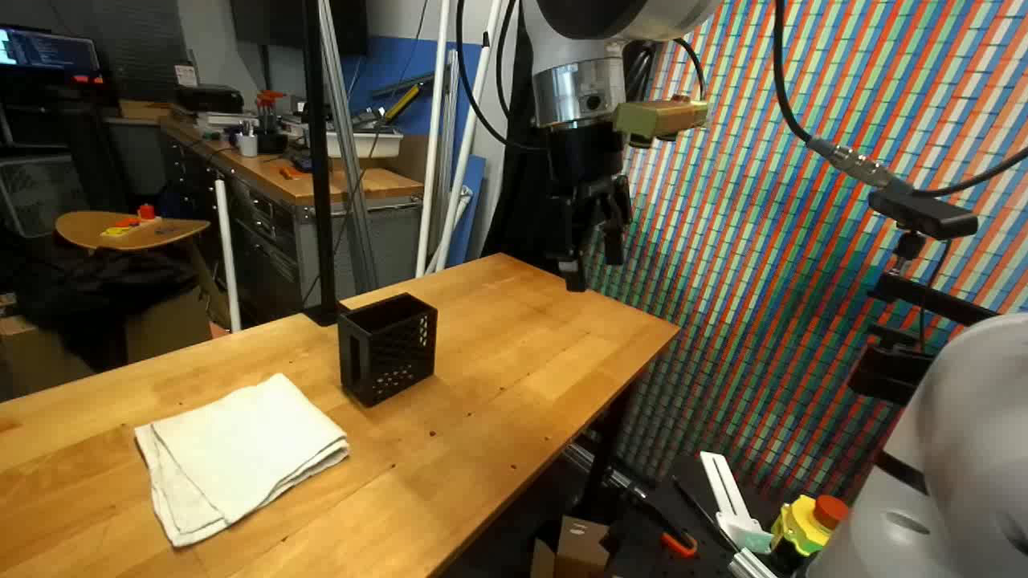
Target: Put the white towel in the black box
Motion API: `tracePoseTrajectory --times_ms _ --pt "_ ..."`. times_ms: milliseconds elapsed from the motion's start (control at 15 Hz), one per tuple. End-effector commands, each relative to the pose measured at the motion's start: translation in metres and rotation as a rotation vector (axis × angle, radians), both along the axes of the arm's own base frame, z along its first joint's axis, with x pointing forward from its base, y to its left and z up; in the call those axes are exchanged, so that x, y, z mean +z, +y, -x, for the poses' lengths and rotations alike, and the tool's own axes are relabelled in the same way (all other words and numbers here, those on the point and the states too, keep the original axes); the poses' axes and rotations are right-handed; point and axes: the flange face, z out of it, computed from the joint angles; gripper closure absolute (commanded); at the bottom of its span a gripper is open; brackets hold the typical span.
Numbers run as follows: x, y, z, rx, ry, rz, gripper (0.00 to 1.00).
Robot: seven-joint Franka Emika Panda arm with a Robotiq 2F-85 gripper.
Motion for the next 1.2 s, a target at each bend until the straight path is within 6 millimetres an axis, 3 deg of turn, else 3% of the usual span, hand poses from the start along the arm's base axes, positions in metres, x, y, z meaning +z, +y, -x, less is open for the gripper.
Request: tracePoseTrajectory --times_ms 0,667,1133 --pt "0.002 0.000 -0.001 0.000 -0.003 0.000 0.00" --pt "0.003 0.007 -0.009 0.025 -0.015 0.002 0.00" --pt "0.010 0.047 -0.055 -0.025 -0.108 0.046 0.00"
